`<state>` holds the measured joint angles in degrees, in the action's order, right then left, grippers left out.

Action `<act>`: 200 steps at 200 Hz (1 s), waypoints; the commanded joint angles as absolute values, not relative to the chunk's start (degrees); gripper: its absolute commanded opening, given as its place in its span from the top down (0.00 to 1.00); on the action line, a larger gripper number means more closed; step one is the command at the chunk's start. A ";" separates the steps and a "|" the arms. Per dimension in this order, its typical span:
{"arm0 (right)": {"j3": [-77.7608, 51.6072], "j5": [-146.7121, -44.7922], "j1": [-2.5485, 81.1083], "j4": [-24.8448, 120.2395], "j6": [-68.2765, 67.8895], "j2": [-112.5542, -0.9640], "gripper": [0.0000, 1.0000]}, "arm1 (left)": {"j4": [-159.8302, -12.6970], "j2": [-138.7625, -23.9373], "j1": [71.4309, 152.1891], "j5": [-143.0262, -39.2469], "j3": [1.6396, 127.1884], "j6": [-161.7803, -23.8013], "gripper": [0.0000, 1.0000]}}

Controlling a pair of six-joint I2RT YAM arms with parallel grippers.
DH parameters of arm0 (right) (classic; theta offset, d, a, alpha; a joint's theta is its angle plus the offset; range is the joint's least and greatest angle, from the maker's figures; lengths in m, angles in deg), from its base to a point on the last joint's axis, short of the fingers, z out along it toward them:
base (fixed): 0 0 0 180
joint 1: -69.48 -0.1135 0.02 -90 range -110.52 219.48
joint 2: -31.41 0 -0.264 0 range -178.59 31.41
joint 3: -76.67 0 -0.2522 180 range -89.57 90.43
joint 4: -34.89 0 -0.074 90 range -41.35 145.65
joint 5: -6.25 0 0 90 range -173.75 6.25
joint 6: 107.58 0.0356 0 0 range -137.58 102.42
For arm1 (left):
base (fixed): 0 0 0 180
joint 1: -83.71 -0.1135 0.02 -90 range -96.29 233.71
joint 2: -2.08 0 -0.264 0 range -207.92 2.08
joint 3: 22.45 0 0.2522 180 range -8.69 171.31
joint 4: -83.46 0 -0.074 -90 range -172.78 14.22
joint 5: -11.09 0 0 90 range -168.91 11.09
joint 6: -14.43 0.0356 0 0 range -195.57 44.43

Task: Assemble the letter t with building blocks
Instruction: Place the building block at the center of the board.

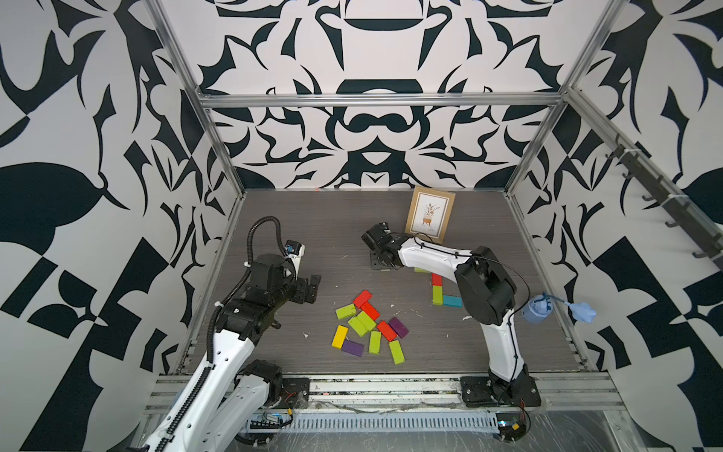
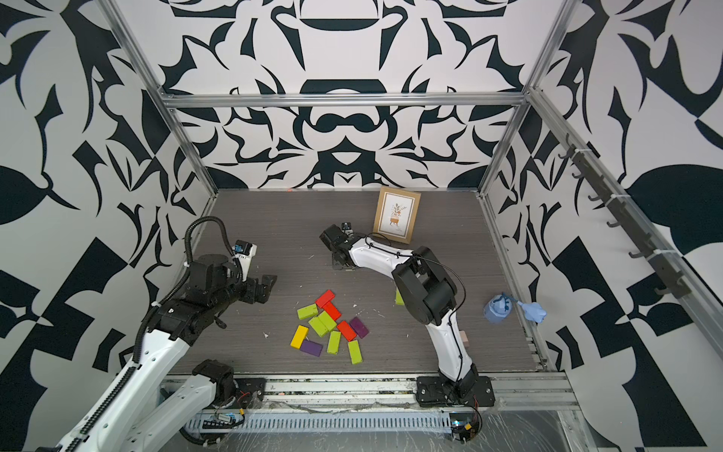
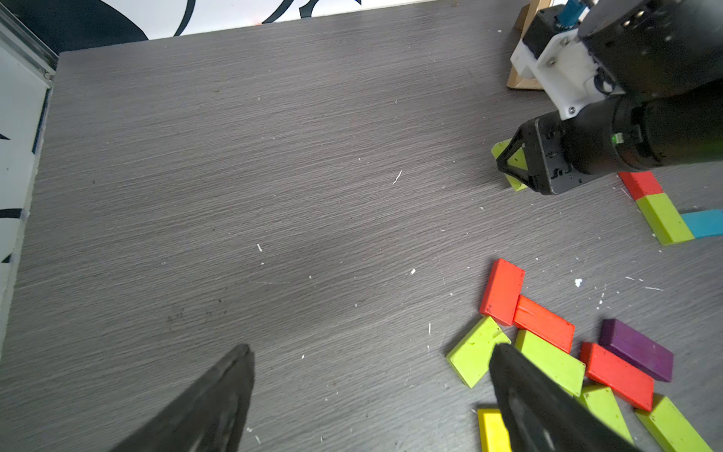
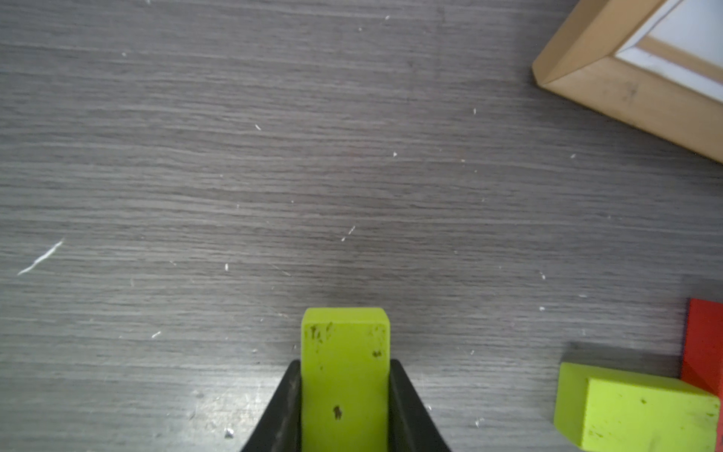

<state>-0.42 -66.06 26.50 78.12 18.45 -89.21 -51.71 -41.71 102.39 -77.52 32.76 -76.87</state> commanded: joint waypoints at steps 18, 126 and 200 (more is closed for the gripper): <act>1.59 -65.65 26.92 77.40 19.20 -89.53 0.76 | -54.15 -42.34 102.52 -79.62 32.81 -78.95 0.03; 2.76 -66.92 27.29 77.35 19.64 -91.81 0.76 | -54.84 -42.92 102.52 -79.78 32.53 -79.36 0.03; 2.83 -67.07 27.29 77.48 20.71 -92.16 0.75 | -54.86 -42.83 102.52 -79.80 32.63 -79.33 0.03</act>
